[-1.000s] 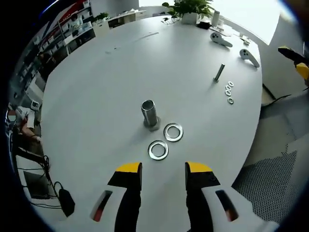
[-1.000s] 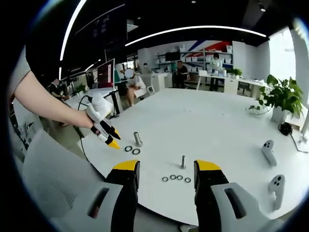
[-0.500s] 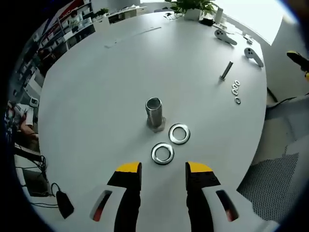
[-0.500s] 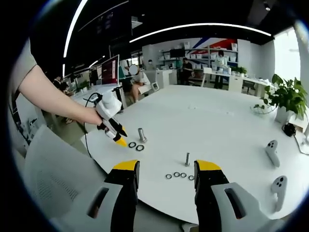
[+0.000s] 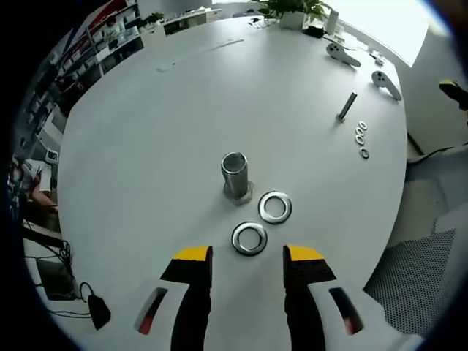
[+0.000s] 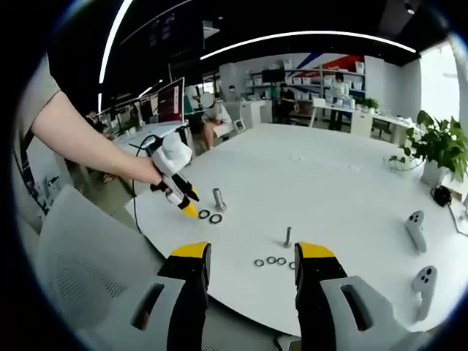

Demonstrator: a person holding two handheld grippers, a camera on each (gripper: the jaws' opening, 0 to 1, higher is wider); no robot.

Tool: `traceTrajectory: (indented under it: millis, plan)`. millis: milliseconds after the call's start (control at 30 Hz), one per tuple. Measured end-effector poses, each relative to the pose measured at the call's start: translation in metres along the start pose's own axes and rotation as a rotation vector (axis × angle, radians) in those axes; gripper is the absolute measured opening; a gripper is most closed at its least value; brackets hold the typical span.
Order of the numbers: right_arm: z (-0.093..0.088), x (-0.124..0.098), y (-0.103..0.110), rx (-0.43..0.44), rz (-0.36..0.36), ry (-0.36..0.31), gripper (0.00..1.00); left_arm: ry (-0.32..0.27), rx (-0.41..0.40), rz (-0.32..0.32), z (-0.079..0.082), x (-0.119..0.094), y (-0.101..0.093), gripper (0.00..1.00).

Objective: Place the washer onto the threaded stud by aligning its center hole with the stud, sliding it down to the base, and recovering from edge contact or off-axis alignment until the washer reaches the visible bottom stop.

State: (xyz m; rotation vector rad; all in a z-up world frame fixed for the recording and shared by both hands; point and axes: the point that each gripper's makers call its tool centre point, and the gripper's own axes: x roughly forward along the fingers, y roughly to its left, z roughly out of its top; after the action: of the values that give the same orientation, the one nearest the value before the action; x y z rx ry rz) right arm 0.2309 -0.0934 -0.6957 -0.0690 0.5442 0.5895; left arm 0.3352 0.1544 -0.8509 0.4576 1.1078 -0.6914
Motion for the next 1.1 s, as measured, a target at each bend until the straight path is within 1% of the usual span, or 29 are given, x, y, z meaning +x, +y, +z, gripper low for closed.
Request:
traceTrajectory:
  millis: [267, 467, 567, 667, 733, 833, 867, 933, 967, 1100]
  plan:
    - [0.001, 0.000, 0.000, 0.006, 0.000, -0.004, 0.48, 0.031, 0.048, 0.003, 0.005, 0.002, 0.012, 0.37]
    - [0.001, 0.000, -0.002, 0.012, -0.010, -0.006, 0.48, 0.068, 0.089, -0.001, 0.003, 0.005, 0.016, 0.36]
    - [0.002, -0.001, -0.004, 0.017, -0.020, -0.013, 0.48, 0.070, 0.094, -0.014, 0.003, 0.007, 0.015, 0.36]
    - [0.002, -0.001, -0.006, 0.021, -0.024, -0.016, 0.47, 0.090, 0.111, -0.029, 0.000, 0.012, 0.013, 0.35]
    - [0.002, -0.001, -0.006, 0.021, -0.026, -0.018, 0.47, 0.097, 0.105, -0.046, -0.002, 0.013, 0.011, 0.35]
    - [0.002, -0.001, -0.006, 0.021, -0.028, -0.015, 0.47, 0.091, 0.102, -0.054, 0.000, 0.015, 0.009, 0.35]
    - [0.002, -0.001, -0.006, 0.021, -0.029, -0.015, 0.47, 0.087, 0.109, -0.063, 0.000, 0.016, 0.006, 0.35]
    - [0.003, -0.001, -0.008, 0.021, -0.035, -0.018, 0.47, 0.101, 0.136, -0.067, -0.002, 0.018, 0.002, 0.35]
    - [0.003, -0.002, -0.008, 0.022, -0.038, -0.018, 0.47, 0.114, 0.180, -0.061, -0.004, 0.018, 0.002, 0.35]
    - [0.004, -0.002, -0.009, 0.026, -0.045, -0.024, 0.46, 0.129, 0.208, -0.066, -0.005, 0.021, -0.003, 0.35]
